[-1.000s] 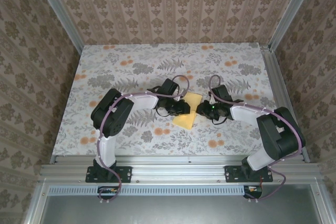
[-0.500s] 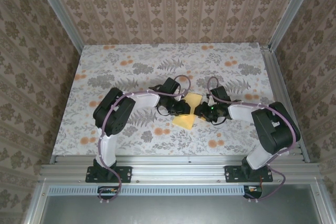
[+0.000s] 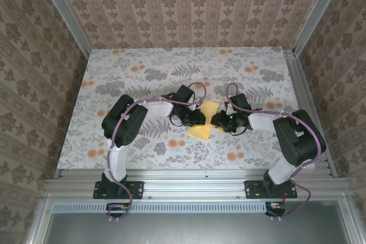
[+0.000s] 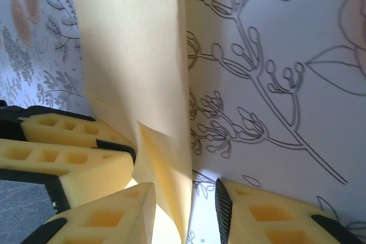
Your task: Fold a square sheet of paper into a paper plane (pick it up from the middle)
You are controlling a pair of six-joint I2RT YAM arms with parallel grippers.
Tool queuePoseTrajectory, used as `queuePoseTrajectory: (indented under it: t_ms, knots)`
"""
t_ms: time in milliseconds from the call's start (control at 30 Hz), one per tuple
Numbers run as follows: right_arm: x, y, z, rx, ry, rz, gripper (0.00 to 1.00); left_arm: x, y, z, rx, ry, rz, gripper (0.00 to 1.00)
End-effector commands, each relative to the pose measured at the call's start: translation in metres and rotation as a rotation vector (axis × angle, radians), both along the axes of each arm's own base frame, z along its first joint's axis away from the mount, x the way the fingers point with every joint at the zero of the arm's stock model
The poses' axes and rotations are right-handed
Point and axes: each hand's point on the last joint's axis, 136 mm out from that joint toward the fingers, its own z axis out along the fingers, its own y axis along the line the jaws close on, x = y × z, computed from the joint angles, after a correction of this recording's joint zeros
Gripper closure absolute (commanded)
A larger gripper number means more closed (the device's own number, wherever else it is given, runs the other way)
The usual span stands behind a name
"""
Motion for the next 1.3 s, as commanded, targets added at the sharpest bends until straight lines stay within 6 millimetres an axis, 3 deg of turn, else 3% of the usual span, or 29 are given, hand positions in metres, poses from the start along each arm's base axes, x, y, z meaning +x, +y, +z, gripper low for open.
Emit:
queuePoseTrajectory:
  t_ms: [0,433,667,933,1267]
  knots:
    - [0.010,0.005,0.011,0.007,-0.041,0.009,0.63,-0.003,0.006,-0.015,0.010,0.020,-0.009,0.79]
    - [0.012,0.007,0.007,-0.029,-0.058,0.052,0.54,-0.003,0.007,-0.019,-0.004,0.036,-0.005,0.80]
    - [0.014,0.018,0.004,0.017,-0.063,0.088,0.60,-0.002,0.006,-0.019,-0.010,0.039,-0.002,0.80]
    - [0.010,0.025,0.015,0.065,-0.097,0.114,0.57,0.000,0.007,-0.019,-0.017,0.045,0.002,0.80]
    - [-0.001,0.029,0.010,0.064,-0.090,0.147,0.58,0.002,0.006,-0.018,-0.046,0.059,0.014,0.80]
